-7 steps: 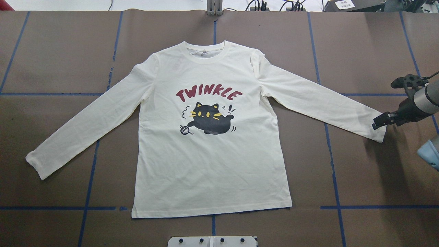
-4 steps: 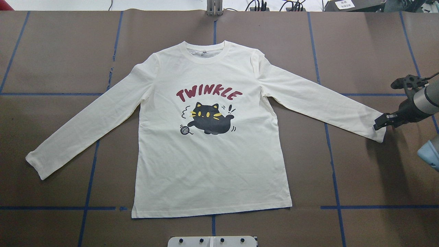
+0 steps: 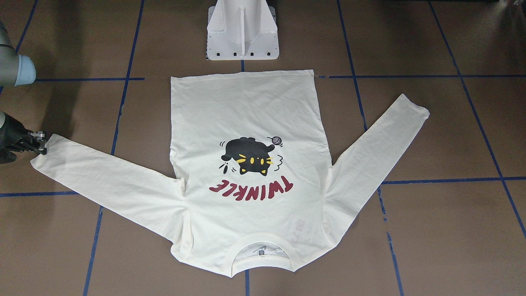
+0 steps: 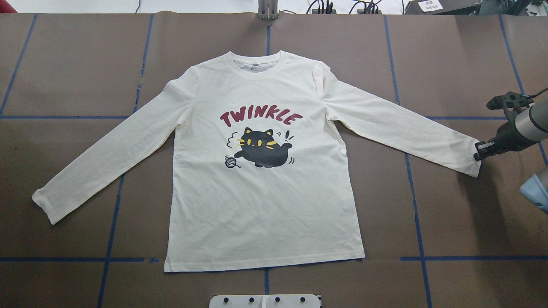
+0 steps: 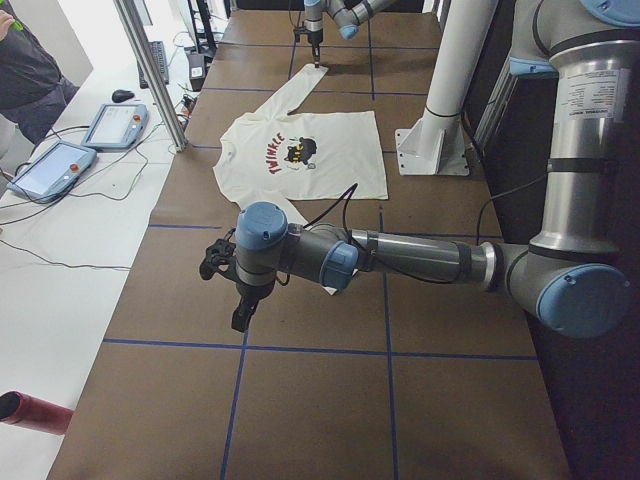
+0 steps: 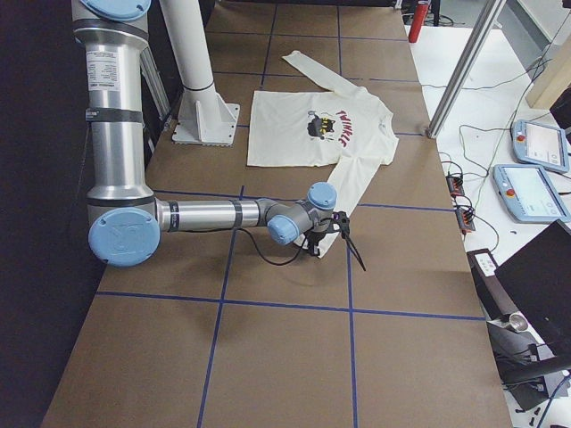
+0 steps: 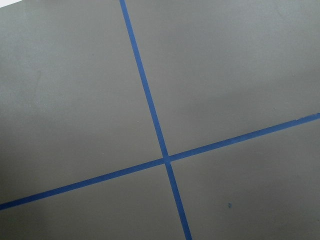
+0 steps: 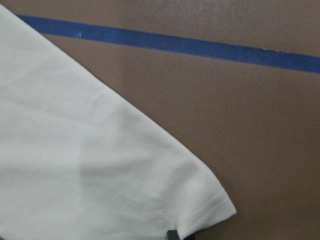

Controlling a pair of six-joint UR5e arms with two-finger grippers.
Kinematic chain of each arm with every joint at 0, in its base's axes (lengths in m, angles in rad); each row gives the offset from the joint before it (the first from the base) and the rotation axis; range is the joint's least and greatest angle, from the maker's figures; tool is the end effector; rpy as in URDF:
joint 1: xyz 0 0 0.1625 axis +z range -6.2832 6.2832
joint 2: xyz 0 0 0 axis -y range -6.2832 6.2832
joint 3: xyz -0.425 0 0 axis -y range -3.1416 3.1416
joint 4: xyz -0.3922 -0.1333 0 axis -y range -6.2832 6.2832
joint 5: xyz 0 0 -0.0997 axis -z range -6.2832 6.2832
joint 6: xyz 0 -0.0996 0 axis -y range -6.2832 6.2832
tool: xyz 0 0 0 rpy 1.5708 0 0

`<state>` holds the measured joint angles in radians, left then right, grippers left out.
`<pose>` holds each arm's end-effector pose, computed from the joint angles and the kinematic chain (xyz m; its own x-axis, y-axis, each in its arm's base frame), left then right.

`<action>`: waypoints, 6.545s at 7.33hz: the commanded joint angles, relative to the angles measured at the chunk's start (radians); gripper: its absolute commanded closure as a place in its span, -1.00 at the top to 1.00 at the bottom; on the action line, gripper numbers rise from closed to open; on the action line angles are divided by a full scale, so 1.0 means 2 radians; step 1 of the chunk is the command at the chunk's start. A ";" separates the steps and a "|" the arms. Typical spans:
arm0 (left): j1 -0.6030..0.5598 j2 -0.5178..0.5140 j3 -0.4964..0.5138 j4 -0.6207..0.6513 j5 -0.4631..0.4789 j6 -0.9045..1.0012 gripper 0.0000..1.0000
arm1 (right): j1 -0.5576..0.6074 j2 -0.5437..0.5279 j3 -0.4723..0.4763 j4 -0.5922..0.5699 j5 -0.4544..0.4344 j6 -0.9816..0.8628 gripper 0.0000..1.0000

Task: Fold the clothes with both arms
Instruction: 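Move the right gripper down to the cuff of the nearest sleeve and grasp it, then lift the sleeve with the right gripper and fold it across the shirt body, then release the sleeve and raise the right gripper while the left gripper reaches the other cuff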

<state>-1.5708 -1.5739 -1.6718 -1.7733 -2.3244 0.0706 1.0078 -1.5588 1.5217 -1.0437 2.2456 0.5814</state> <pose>-0.0651 -0.5084 0.5859 0.7274 0.2733 -0.6294 -0.0514 0.9364 0.3471 -0.2183 -0.4790 0.6237 0.6793 -0.1463 0.7191 0.1171 0.9890 0.0906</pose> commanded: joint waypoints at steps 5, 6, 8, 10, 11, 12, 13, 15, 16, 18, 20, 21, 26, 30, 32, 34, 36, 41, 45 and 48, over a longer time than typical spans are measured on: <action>0.000 -0.004 0.001 0.000 0.000 -0.001 0.99 | 0.043 0.100 0.060 0.001 0.078 0.074 -1.00; 0.000 -0.003 0.001 0.000 0.000 -0.001 0.99 | 0.044 0.151 0.051 0.001 0.083 0.129 -1.00; 0.000 -0.004 0.001 -0.001 0.000 -0.001 0.99 | 0.035 0.301 -0.029 0.001 0.088 0.217 -1.00; 0.000 -0.004 0.004 -0.001 0.000 -0.001 0.99 | 0.003 0.485 -0.173 0.001 0.086 0.232 -1.00; 0.000 -0.003 0.011 -0.008 0.000 -0.001 0.99 | -0.042 0.554 -0.233 0.000 0.049 0.235 -1.00; 0.000 -0.002 0.024 -0.024 0.000 0.000 0.99 | -0.109 0.568 -0.253 0.003 -0.007 0.237 -1.00; -0.001 -0.002 0.047 -0.048 0.000 0.000 0.99 | -0.145 0.587 -0.269 0.006 -0.067 0.238 -1.00; 0.000 -0.003 0.070 -0.078 0.000 -0.002 0.99 | -0.178 0.604 -0.284 0.073 -0.128 0.237 -1.00; 0.000 -0.003 0.070 -0.079 0.000 -0.002 0.99 | -0.211 0.607 -0.297 0.109 -0.180 0.238 -1.00; 0.000 -0.004 0.069 -0.079 0.000 -0.002 0.99 | -0.245 0.605 -0.298 0.135 -0.233 0.249 0.99; 0.000 -0.004 0.068 -0.079 0.000 -0.009 0.99 | -0.252 0.601 -0.298 0.140 -0.242 0.284 1.00; 0.001 -0.005 0.069 -0.079 0.000 -0.011 0.99 | -0.251 0.600 -0.296 0.113 -0.242 0.307 1.00; 0.204 0.050 0.037 -0.314 0.061 -0.486 0.99 | -0.150 0.498 -0.105 -0.260 -0.137 0.256 1.00; 0.408 0.133 -0.085 -0.319 0.199 -0.783 0.99 | -0.024 0.339 -0.012 -0.290 -0.027 0.029 1.00; 0.468 0.149 -0.085 -0.319 0.248 -0.829 0.98 | -0.022 0.323 -0.005 -0.286 -0.029 0.024 1.00; 0.474 0.160 -0.083 -0.318 0.259 -0.828 0.96 | -0.022 0.323 -0.005 -0.285 -0.030 0.025 1.00; 0.480 0.160 -0.076 -0.317 0.261 -0.827 0.95 | -0.022 0.322 -0.005 -0.285 -0.030 0.028 1.00; 0.491 0.160 -0.068 -0.315 0.284 -0.825 0.71 | -0.024 0.322 -0.005 -0.284 -0.031 0.031 1.00; 0.491 0.159 -0.070 -0.315 0.284 -0.829 -0.26 | -0.024 0.324 -0.005 -0.284 -0.031 0.031 1.00; 0.491 0.157 -0.074 -0.315 0.283 -0.831 -0.78 | -0.024 0.323 -0.005 -0.284 -0.031 0.031 1.00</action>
<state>-0.5891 -1.2578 -1.8147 -2.4037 -1.7567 -1.5902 0.9603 -0.9121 1.5124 -1.6122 2.1828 0.6436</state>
